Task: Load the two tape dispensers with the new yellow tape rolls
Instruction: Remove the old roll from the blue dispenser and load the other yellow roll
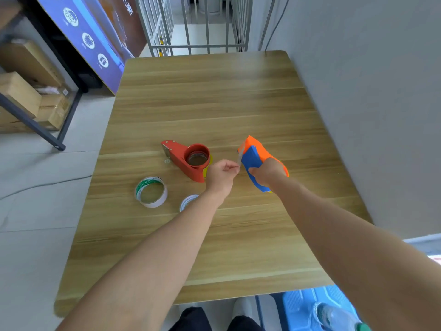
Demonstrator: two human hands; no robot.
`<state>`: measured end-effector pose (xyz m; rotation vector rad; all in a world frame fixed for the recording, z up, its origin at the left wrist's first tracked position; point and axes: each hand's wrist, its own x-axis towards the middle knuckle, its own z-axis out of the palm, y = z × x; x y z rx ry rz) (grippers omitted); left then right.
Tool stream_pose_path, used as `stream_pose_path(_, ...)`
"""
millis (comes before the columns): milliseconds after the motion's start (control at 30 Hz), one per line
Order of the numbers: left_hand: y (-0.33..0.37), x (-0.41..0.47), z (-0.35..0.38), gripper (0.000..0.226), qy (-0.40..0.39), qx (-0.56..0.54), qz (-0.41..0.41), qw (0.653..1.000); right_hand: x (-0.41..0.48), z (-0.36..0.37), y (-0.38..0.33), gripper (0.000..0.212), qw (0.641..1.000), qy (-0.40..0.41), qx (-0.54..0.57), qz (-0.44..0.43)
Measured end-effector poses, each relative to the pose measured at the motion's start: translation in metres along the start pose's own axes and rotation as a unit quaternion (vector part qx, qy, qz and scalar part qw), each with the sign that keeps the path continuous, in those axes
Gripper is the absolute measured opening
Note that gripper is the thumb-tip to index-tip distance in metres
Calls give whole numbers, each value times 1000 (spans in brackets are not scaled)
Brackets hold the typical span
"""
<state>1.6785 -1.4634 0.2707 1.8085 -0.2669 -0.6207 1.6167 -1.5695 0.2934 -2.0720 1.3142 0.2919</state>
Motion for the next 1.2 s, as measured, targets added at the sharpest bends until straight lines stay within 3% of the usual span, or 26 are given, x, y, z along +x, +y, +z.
stream_pose_path(67, -9, 8, 6, 9, 15, -21, -23, 999, 11, 3, 6, 24, 1000, 13, -22, 1)
stream_pose_path(200, -24, 24, 15, 10, 26, -51, -68, 996, 34, 15, 15, 37, 997, 51, -56, 1)
stream_pose_path(433, -43, 36, 28, 9, 45, -99, -103, 989, 62, 34, 19, 39, 984, 115, -134, -39)
stream_pose_path(533, -49, 37, 32, 20, 46, -122, -118, 984, 67, 38, 20, 39, 976, 131, -163, -54)
stream_pose_path(633, -52, 36, 34, 11, 53, -143, -140, 978, 67, 44, 23, 41, 971, 139, -182, -66)
stream_pose_path(1200, -52, 15, 30, 26, 9, -153, -190, 970, 50, 31, 22, 53, 973, 150, -146, -100)
